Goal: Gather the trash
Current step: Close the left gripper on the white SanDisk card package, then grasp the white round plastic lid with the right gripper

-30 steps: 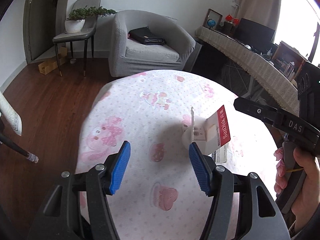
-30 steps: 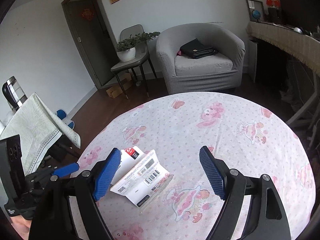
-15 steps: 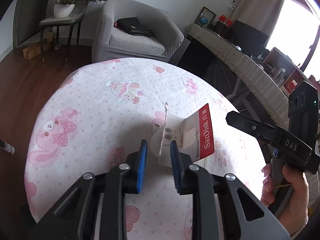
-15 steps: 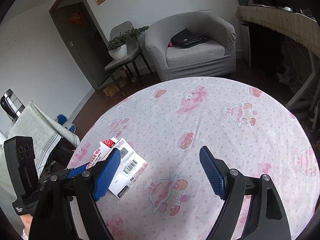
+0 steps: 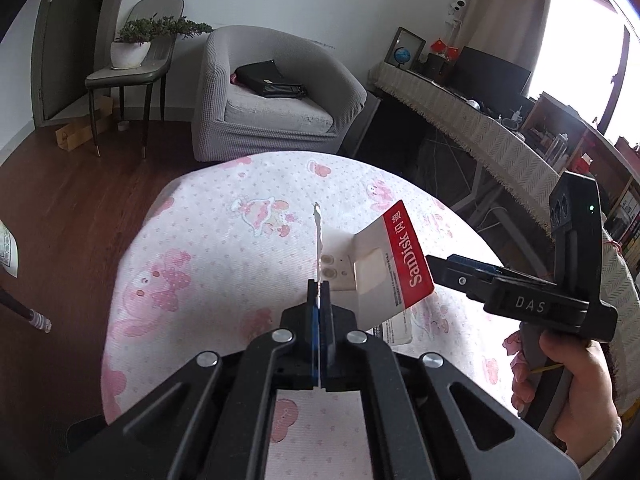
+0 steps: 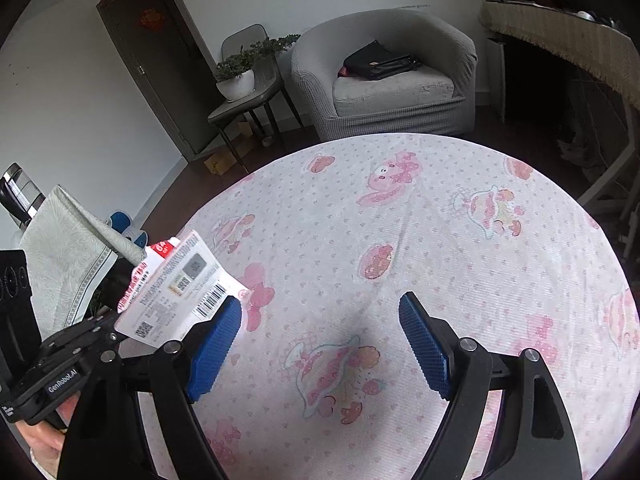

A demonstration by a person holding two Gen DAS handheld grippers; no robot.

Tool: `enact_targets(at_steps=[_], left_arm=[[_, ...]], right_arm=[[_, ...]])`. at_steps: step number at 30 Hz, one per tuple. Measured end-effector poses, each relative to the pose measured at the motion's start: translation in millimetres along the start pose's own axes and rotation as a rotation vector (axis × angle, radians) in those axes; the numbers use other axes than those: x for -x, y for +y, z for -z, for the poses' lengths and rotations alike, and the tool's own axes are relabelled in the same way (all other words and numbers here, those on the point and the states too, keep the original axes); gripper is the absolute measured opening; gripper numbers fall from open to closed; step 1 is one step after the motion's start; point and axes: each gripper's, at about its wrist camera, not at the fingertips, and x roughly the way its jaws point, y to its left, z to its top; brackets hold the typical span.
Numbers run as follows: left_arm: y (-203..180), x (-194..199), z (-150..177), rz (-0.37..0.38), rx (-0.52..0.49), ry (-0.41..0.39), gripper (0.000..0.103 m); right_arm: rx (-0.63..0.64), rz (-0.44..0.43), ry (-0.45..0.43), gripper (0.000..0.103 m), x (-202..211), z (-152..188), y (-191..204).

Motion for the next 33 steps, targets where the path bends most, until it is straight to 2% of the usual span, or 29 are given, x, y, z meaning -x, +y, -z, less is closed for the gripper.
enact_targets(at_steps=[11,17,21,23,26,28,29,33], left_arm=[[42,38,-3,-0.108,0.042,-0.04,0.001],[58,56,-1,-0.139,0.058,-0.049,0.001],[67,66,2,-0.163,0.06,-0.04,0.001],[70,71,4,-0.181,0.051,-0.036,0.001],[78,80,9,-0.204,0.048,-0.027,0.001],[83,86,12,-0.221,0.041,-0.02,0.001],[85,89,13,-0.228,0.039,-0.018,0.001],[96,102,19,-0.245,0.043,-0.014,0.001]], right_arm=[[0.195,0.038,0.073,0.082,-20,12,47],[0.295,0.065,0.091,0.081,-30,16,77],[0.323,0.077,0.099,0.068,-37,14,91],[0.33,0.08,0.114,0.057,-43,14,97],[0.374,0.137,0.133,0.049,-50,18,105],[0.381,0.153,0.13,0.047,-51,20,106],[0.372,0.149,0.134,0.04,-51,19,105],[0.347,0.149,0.119,0.039,-47,19,104]])
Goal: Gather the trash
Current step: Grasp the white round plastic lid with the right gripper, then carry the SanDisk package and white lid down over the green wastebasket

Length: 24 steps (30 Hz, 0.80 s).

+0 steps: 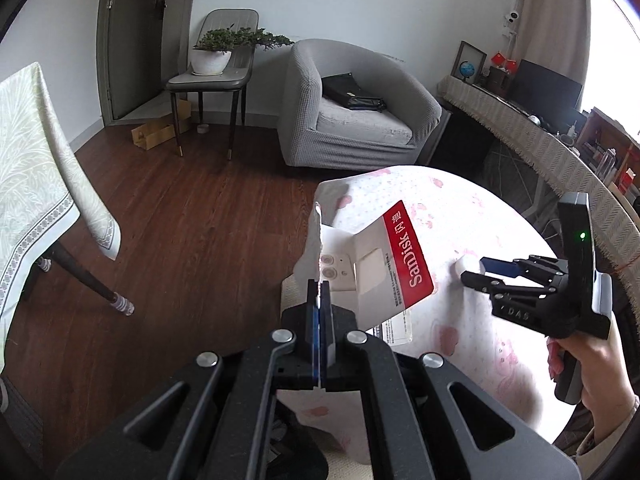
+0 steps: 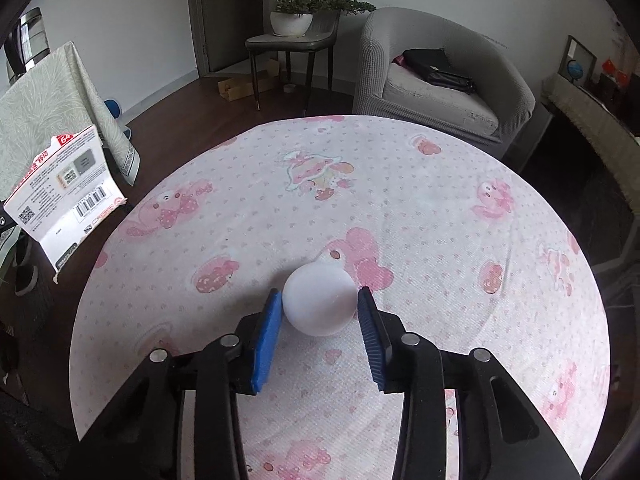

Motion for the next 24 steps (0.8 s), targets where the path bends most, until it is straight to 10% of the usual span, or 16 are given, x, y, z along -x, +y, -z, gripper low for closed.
enact_targets(at_steps=[10,24], left_arm=[[21,19,22,-0.065,-0.001,0.023,0.001],[56,32,96,-0.136,0.021,0.124,0.001]], right_arm=[[-0.06,-0.131,-0.066,0.039,18,-5,17],[0.033,-0.277,-0.109,0.039,44,0,137]])
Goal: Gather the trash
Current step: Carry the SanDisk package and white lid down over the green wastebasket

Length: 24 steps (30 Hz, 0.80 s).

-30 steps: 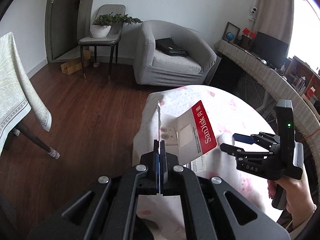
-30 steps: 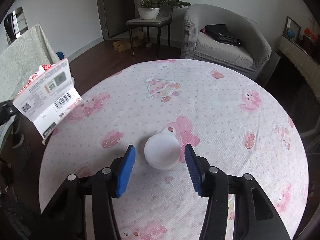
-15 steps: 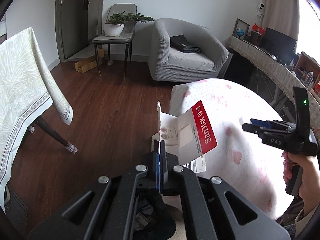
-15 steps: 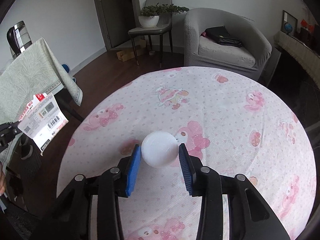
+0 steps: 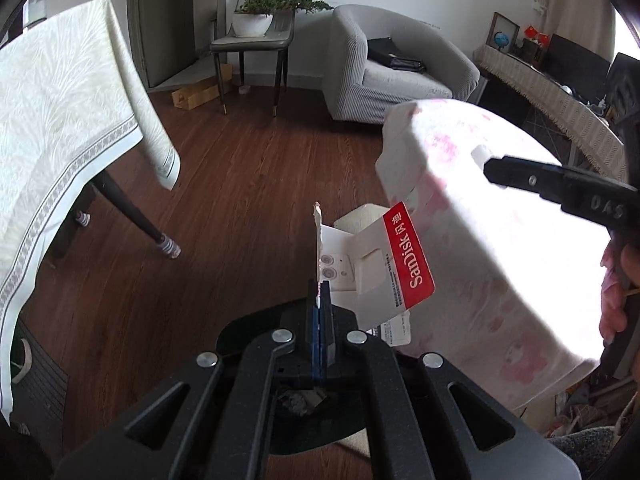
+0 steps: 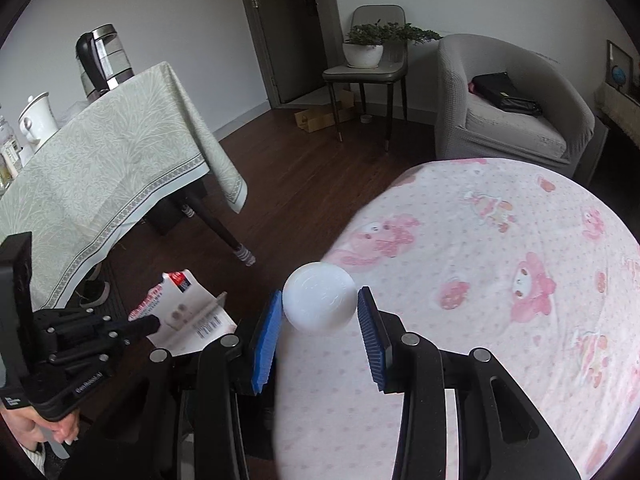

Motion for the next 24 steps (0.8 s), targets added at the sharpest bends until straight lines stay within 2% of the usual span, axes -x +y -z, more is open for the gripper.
enact_targets(at_steps=[6,12,24], left_arm=[[21,-11,31,-0.026,0.007,0.057,0.001],[44,-31,54,-0.026,0.047,0.13,0.001],[55,-75,84,-0.024,0.095,0.268,0.001]], right_arm=[[0.039,-0.057,0.029,0.039,-13,11,39],[0.102,-0.074,0.078,0.039,-35,18,68],[0.138,-0.092,0.149,0.039,-58,26,80]])
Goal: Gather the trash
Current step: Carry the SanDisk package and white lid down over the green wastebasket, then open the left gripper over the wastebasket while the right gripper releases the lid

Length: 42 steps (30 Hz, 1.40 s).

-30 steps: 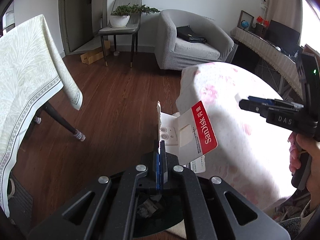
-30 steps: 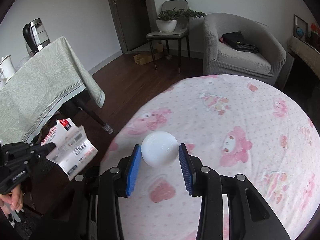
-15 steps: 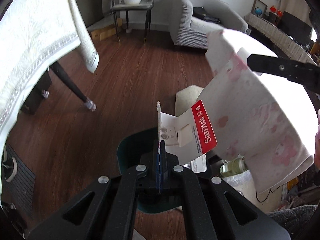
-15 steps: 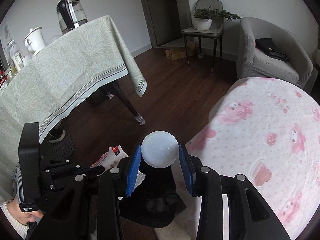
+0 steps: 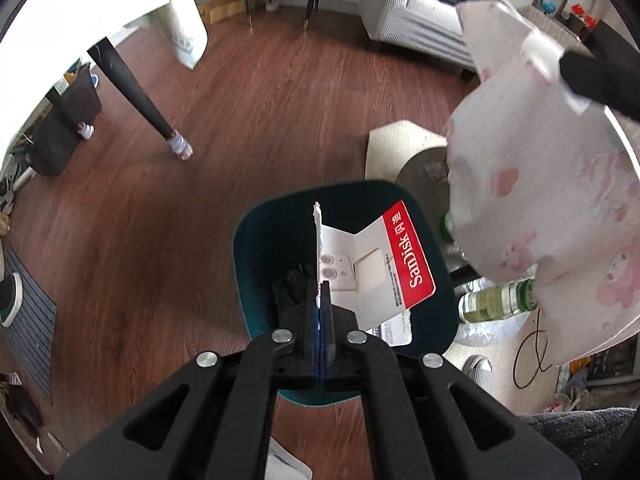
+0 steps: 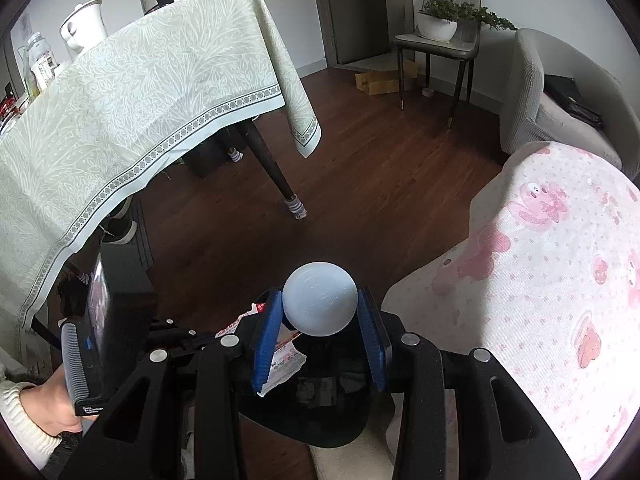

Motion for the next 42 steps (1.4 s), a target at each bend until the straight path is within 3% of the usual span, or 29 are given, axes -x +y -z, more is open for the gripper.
enact_targets(at_steps=[8,13,17,25,35,42], left_arm=[[15,-29,8,-0.012,0.035,0.097,0.003],[18,-30,9,-0.026,0.039,0.087,0.027],[20,-26,9,-0.039,0.033,0.065,0.034],[26,6,0,-0.02,0.045,-0.029,0.062],[39,55,-12,-0.041,0.08,-0.178,0.065],[40,88,-19,-0.026,0.088,-0.277,0.056]], right_arm=[[0.01,-0.014,0.044,0.039,-18,2,5],[0.019,-0.018,0.095,0.039,-32,8,7],[0.027,-0.015,0.121,0.039,-42,11,9],[0.033,-0.007,0.161,0.039,-59,20,11],[0.041,0.003,0.257,0.039,-96,39,8],[0.086,0.001,0.327,0.039,-118,57,16]])
